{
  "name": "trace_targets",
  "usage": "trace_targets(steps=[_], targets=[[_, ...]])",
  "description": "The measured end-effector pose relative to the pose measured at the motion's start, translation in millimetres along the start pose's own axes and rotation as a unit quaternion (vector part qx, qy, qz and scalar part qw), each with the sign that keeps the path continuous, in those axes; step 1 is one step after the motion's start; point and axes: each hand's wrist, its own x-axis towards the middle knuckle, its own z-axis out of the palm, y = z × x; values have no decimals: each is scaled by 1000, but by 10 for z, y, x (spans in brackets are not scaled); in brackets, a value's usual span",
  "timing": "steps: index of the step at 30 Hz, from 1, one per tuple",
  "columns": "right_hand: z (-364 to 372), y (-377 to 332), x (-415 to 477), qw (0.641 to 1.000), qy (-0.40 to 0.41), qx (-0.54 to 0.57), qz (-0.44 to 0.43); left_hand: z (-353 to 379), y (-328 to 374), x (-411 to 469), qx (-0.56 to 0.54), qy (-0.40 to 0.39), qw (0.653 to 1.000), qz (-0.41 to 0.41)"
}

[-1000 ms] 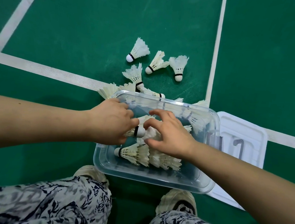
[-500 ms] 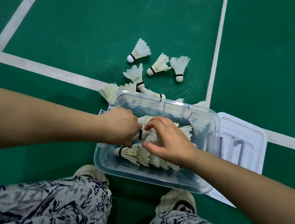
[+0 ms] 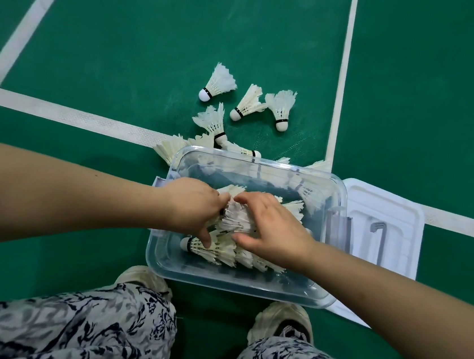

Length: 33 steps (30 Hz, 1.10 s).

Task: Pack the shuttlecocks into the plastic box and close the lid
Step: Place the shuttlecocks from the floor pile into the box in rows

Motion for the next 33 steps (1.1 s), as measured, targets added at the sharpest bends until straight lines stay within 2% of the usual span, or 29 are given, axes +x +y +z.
trace_targets(steps=[2, 6, 10, 13, 21, 28, 33], targets=[[29, 23, -18, 1000, 0, -11, 2, -7, -12, -11, 13, -5, 1000, 6], [75, 47, -57, 1000, 4, -26, 7, -25, -81, -76, 105, 3, 994, 32], [97, 52, -51, 998, -14, -51, 26, -12, -99, -107, 153, -20, 988, 22], [114, 61, -33, 997, -25, -69, 35, 44, -37, -36, 141, -57, 988, 11], [146, 118, -52, 996, -27, -70, 46, 99, 12, 72, 97, -55, 994, 22], [132, 131, -40, 996, -25, -65, 48, -37, 28, 84, -9, -95, 995, -1], [130, 122, -50, 997, -27, -56, 54, -32, 20, 104, -30, -108, 993, -24]])
